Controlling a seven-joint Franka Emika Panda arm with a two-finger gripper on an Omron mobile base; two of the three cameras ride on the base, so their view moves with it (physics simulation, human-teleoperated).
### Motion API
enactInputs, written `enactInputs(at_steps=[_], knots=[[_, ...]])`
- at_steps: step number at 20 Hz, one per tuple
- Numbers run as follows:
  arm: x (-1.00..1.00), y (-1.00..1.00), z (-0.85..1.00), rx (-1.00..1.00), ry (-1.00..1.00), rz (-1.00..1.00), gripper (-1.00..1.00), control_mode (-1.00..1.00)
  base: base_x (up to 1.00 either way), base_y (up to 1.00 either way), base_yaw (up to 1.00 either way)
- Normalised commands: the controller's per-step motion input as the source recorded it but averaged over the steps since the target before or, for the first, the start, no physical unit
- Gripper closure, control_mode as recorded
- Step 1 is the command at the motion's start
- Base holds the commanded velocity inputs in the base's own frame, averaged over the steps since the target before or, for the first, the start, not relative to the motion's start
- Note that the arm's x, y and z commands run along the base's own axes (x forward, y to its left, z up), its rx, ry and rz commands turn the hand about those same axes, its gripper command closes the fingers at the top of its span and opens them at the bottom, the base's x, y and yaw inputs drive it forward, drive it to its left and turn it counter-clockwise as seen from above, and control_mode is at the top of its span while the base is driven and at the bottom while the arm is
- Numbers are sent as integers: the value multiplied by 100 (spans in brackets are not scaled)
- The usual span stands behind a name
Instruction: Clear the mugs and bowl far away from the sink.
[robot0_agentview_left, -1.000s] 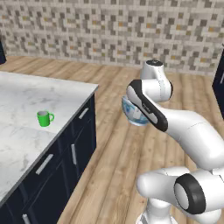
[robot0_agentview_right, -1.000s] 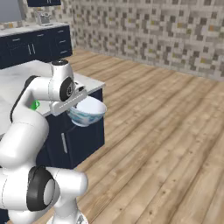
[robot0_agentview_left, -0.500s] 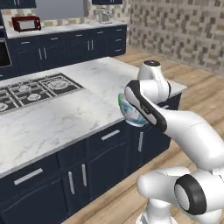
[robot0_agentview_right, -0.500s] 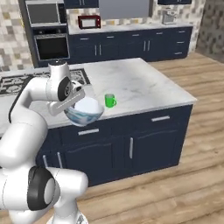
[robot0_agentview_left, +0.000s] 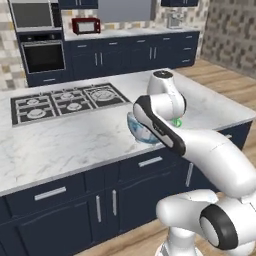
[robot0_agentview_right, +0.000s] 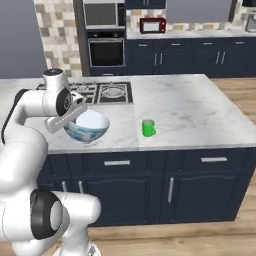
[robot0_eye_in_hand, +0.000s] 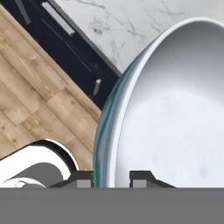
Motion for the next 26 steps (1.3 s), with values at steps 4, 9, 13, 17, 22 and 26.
enactInputs(at_steps=[4, 9, 13, 17, 22, 26], knots=[[0, 0, 0, 0, 0, 0, 100, 100, 76, -12, 29], [16, -5, -11, 0, 0, 9, 100, -100, 38, -6, 20], [75, 0, -65, -3, 2, -3, 100, -100, 0, 0, 0], [95, 3, -67, -6, 0, -10, 100, -100, 0, 0, 0], [58, 0, -60, -1, 0, -12, 100, -100, 0, 0, 0], [38, 7, -66, -3, -2, -12, 100, -100, 0, 0, 0]])
